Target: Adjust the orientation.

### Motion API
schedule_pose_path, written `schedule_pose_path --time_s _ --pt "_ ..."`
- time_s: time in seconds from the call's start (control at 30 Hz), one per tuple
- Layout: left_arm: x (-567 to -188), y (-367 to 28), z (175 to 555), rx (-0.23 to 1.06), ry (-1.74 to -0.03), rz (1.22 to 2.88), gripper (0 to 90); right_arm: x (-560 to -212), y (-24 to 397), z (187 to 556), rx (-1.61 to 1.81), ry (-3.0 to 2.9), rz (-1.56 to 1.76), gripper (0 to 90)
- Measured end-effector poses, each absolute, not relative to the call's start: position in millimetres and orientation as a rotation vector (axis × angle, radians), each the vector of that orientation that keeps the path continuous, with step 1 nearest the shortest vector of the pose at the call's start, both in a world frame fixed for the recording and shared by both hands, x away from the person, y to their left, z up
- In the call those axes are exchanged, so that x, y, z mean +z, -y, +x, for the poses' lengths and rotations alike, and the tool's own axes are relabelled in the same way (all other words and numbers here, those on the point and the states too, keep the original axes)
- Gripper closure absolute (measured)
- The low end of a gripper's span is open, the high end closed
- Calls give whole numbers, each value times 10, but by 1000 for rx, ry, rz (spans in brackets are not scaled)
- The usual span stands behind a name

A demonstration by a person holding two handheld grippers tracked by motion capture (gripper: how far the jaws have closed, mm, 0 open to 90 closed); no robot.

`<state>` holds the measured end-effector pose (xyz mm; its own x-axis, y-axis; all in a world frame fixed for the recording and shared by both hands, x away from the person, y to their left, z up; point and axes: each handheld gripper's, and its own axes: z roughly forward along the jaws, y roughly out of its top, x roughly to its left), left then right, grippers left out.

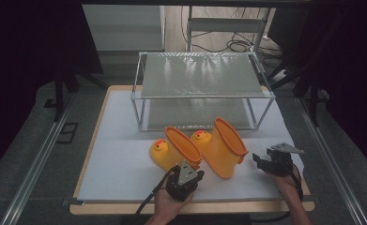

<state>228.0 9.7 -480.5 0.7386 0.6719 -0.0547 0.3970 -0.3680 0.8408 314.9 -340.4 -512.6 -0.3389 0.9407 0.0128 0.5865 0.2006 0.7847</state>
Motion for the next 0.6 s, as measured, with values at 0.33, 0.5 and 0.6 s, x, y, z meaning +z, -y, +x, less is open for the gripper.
schedule_pose_path --time_s 0.33,0.5,0.6 --pt "-4823 -196 2218 373 -830 2002 900 -5129 3401 3146 983 -2004 1417 327" --pt "-4845 -299 2169 347 -847 1992 900 -5123 3412 3146 987 -1999 1422 327" --pt "-4844 -359 2147 338 -855 1987 900 -5122 3413 3146 988 -1997 1427 328"
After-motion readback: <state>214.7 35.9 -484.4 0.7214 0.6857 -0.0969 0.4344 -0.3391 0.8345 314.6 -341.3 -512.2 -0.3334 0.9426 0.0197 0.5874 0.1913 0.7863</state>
